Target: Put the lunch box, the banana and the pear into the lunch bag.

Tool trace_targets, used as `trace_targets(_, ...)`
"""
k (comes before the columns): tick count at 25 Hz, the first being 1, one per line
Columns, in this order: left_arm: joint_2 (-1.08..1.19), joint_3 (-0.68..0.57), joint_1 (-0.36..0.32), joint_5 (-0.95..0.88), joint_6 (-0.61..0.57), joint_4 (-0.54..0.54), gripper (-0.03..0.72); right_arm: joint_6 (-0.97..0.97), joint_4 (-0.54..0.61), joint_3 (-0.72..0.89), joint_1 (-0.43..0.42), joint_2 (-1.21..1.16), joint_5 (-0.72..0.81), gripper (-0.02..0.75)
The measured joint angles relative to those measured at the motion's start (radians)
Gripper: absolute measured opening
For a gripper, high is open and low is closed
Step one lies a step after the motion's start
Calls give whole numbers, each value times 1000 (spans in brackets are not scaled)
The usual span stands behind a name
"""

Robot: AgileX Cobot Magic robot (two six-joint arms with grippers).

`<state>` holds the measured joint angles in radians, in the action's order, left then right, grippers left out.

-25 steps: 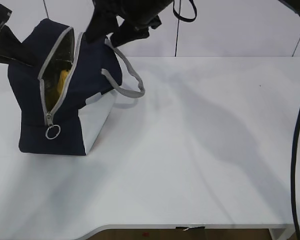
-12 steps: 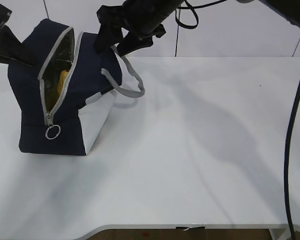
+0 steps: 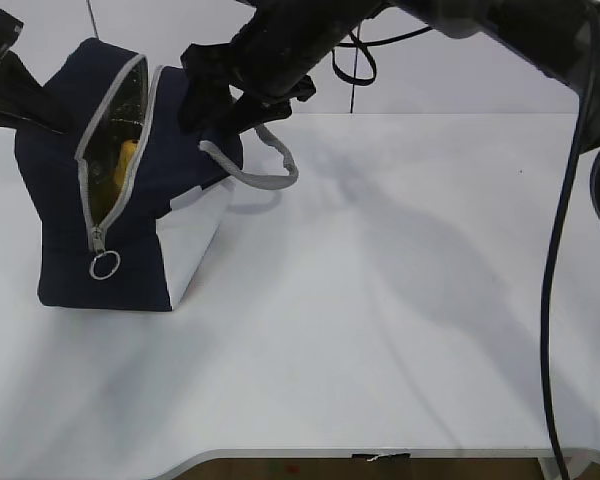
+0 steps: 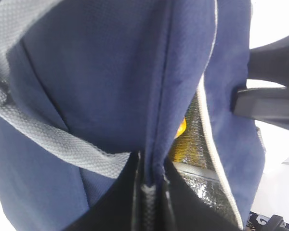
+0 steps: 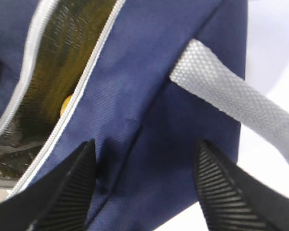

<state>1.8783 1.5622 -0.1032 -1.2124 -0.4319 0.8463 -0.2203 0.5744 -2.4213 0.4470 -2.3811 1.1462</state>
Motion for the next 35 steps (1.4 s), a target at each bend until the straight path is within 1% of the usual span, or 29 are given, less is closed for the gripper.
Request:
trace_targets(5,0,0,0,0,0,0,15,0,20,0,2,-9,-8,494)
trace_targets(8,0,0,0,0,0,0,15,0,27,0,2,-11,-8,442)
trace_targets(11,0,0,0,0,0,0,15,0,30,0,2,-11,4,336)
trace_targets(16,0,0,0,0,0,0,15,-5,30,0,2,-11,25,78)
trace_targets(17,0,0,0,0,0,0,15,-10,30,0,2,-11,27,43)
trace_targets(18,0,0,0,0,0,0,15,-12,30,0,2,-11,29,26)
trace_targets(23,0,0,0,0,4,23,15,-24,12,-4,2,-11,62,14)
trace_targets(28,0,0,0,0,21,109,15,-20,-85,-53,2,-11,97,12)
trace_targets(30,0,0,2,0,35,123,15,-3,-128,-68,2,-11,98,11)
trace_targets(33,0,0,32,6,46,131,15,5,-186,-70,4,10,103,10)
trace_targets(35,0,0,72,12,50,135,15,19,-238,-59,4,43,107,10)
